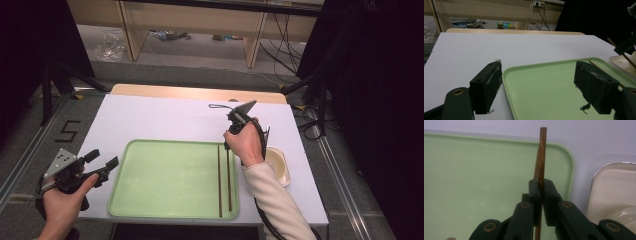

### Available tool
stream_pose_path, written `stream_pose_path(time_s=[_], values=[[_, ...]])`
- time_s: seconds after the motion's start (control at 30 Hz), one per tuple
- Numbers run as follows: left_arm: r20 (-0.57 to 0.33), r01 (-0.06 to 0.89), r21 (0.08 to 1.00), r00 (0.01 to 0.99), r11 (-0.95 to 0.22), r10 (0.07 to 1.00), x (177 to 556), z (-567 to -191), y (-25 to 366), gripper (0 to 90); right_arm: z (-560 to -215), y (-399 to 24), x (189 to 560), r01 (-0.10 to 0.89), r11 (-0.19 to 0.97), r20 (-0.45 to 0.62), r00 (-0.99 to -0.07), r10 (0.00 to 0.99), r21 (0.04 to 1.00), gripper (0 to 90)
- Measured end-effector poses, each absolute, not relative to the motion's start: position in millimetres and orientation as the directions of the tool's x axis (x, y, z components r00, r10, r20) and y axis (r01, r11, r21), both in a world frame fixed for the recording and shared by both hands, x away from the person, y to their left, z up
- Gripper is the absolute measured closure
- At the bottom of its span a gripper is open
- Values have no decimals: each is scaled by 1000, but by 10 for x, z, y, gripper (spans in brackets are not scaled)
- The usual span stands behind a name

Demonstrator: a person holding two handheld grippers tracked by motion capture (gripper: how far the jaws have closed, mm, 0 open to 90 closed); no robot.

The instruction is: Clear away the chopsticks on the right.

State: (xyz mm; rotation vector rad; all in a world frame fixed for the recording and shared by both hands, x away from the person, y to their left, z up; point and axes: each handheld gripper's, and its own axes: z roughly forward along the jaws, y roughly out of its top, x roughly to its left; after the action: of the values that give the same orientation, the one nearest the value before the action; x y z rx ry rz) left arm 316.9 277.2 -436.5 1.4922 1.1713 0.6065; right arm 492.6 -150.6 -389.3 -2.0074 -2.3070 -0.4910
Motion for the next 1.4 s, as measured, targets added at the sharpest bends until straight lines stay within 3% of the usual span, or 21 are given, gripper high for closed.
stream_pose_path(time_s=[0.1, 0.17, 0.2, 0.3, 0.37, 0.4, 0.43, 0.5, 0.57, 0.63, 0.7, 0.73, 0.77, 0.83, 0.97, 1.1, 1.13, 1.17, 1.23, 1.27, 1.4], values=[[-216, 344, 936, 383, 78, 898, 3170, -4366, 2769, 222, -3893, -1474, 4931, 986, 58, 244, -96, 965, 157, 874], [-218, 344, 935, 383, 80, 898, 3171, -4367, 2770, 223, -3962, -1533, 4955, 969, 125, 233, -174, 957, 211, 874], [-218, 344, 935, 385, 80, 897, 3173, -4368, 2771, 223, -3939, -1498, 4945, 982, 71, 240, -112, 964, 172, 874], [-218, 344, 935, 383, 80, 898, 3170, -4366, 2770, 222, -3951, -1478, 4944, 987, 50, 242, -86, 966, 150, 873], [-216, 345, 935, 384, 78, 897, 3171, -4368, 2768, 222, -3988, -1492, 4945, 982, 83, 228, -122, 966, 172, 874], [-217, 347, 935, 383, 77, 898, 3171, -4370, 2768, 222, -3981, -1452, 4943, 988, 34, 230, -68, 971, 148, 873], [-218, 348, 934, 383, 79, 898, 3172, -4372, 2768, 222, -4004, -1477, 4954, 984, 75, 228, -111, 967, 162, 873], [-220, 350, 933, 381, 80, 898, 3173, -4373, 2768, 222, -3996, -1434, 4949, 993, 32, 228, -57, 972, 113, 874], [-220, 349, 934, 382, 80, 898, 3172, -4372, 2770, 222, -4040, -1472, 4957, 986, 94, 209, -122, 970, 141, 874], [-218, 348, 934, 383, 79, 898, 3171, -4371, 2772, 222, -4037, -1433, 4959, 994, 33, 228, -56, 972, 105, 873], [-218, 348, 934, 382, 79, 898, 3173, -4371, 2770, 223, -4092, -1482, 4975, 983, 102, 219, -135, 966, 156, 873], [-219, 349, 934, 382, 80, 898, 3173, -4372, 2769, 223, -4069, -1446, 4966, 993, 46, 224, -70, 972, 110, 873], [-219, 349, 934, 382, 79, 898, 3175, -4373, 2768, 223, -4087, -1462, 4969, 989, 75, 218, -102, 971, 128, 873], [-220, 350, 933, 382, 80, 898, 3173, -4373, 2765, 223, -4078, -1420, 4965, 996, 21, 222, -40, 974, 87, 873], [-218, 347, 935, 383, 79, 898, 3171, -4369, 2772, 223, -4131, -1457, 4973, 991, 91, 205, -109, 973, 96, 873], [-219, 347, 935, 384, 80, 897, 3172, -4369, 2772, 223, -4141, -1408, 4974, 997, 30, 211, -44, 977, 69, 873], [-220, 347, 934, 384, 80, 897, 3171, -4369, 2772, 223, -4173, -1449, 4981, 991, 94, 195, -111, 975, 95, 873], [-221, 347, 934, 383, 82, 897, 3171, -4369, 2772, 223, -4171, -1419, 4979, 996, 44, 212, -60, 975, 79, 873], [-221, 347, 934, 383, 82, 897, 3171, -4369, 2773, 223, -4191, -1436, 4989, 994, 68, 210, -84, 974, 85, 873], [-220, 346, 935, 383, 82, 897, 3171, -4368, 2773, 223, -4189, -1413, 4976, 997, 31, 205, -44, 978, 66, 873], [-220, 349, 934, 383, 81, 897, 3173, -4372, 2767, 224, -4215, -1448, 4986, 994, 72, 192, -87, 977, 82, 873]])
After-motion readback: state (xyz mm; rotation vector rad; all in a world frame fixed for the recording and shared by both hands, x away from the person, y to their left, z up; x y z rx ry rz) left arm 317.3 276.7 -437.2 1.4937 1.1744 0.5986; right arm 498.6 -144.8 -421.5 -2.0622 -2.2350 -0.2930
